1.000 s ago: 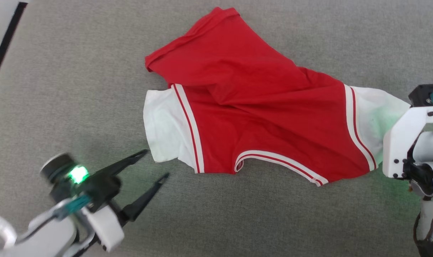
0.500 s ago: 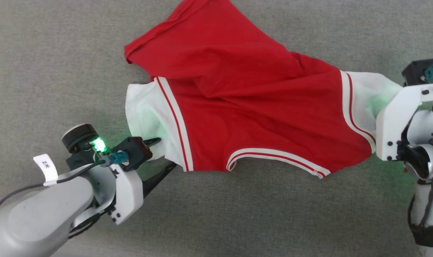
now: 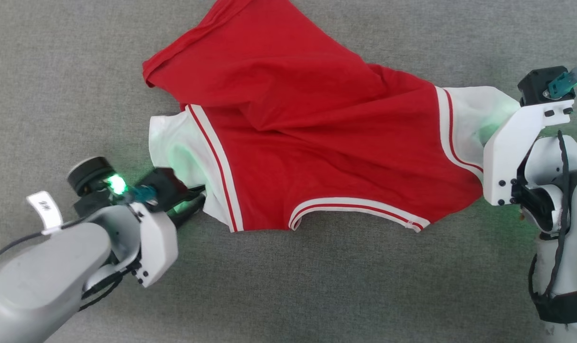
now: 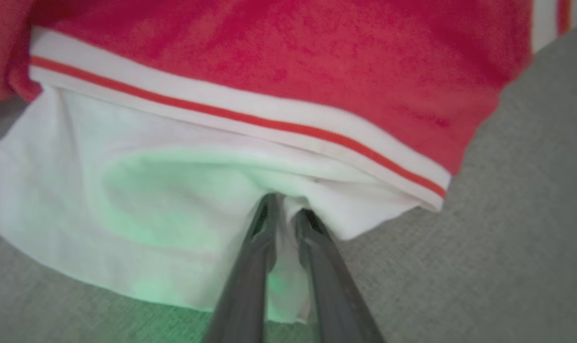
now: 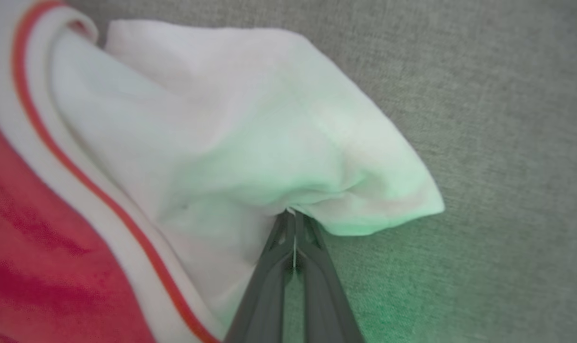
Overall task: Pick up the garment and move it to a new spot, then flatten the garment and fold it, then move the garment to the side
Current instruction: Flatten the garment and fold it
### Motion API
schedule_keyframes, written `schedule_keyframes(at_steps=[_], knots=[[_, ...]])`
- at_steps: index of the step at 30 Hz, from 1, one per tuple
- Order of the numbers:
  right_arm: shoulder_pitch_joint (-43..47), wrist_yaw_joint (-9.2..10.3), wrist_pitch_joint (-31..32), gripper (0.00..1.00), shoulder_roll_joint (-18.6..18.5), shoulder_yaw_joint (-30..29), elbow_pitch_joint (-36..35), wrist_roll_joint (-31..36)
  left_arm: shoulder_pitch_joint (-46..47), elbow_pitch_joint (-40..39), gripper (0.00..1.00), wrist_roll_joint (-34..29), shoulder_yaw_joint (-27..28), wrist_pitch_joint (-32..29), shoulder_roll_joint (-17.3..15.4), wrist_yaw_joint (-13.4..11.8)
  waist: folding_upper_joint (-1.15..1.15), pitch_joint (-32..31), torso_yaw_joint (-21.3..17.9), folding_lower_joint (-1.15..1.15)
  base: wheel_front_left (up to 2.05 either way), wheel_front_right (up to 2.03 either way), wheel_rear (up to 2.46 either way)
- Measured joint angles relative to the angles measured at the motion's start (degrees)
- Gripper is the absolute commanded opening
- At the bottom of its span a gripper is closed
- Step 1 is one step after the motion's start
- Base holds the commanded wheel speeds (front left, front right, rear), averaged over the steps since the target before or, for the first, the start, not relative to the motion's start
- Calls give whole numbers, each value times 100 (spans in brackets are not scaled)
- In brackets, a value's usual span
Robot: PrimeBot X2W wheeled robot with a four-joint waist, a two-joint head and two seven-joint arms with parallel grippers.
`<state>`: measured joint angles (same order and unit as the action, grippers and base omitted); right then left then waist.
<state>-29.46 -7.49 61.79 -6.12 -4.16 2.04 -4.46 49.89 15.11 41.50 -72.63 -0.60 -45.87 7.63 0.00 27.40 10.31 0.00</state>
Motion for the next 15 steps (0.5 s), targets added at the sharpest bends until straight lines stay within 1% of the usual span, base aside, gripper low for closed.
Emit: schedule_keyframes(at_steps=[2,4,7,10,13,15], knots=[[-16,0,-154,0,18,4,9,-36,18,98,0,289,-16,178,-15,-4,0,-38,-27,0,0,0,0],[-18,0,-330,0,47,-25,-7,-112,12,131,0,728,-57,412,-48,-4,0,-94,-53,0,0,0,0],[-4,-1,-605,0,105,-210,-103,-237,16,101,0,1329,-78,828,-112,-7,-1,-204,-88,0,0,0,0],[13,-1,-865,0,154,-388,-364,-376,24,-98,0,1914,-78,1205,-286,-7,0,-334,-131,0,0,0,0],[71,-1,-939,0,188,-533,-641,-533,30,-403,0,2273,-79,1369,-475,-7,0,-448,-189,0,0,0,0],[137,-1,-936,0,204,-601,-814,-597,34,-568,0,2341,-77,1403,-579,-7,0,-526,-216,0,0,0,0]])
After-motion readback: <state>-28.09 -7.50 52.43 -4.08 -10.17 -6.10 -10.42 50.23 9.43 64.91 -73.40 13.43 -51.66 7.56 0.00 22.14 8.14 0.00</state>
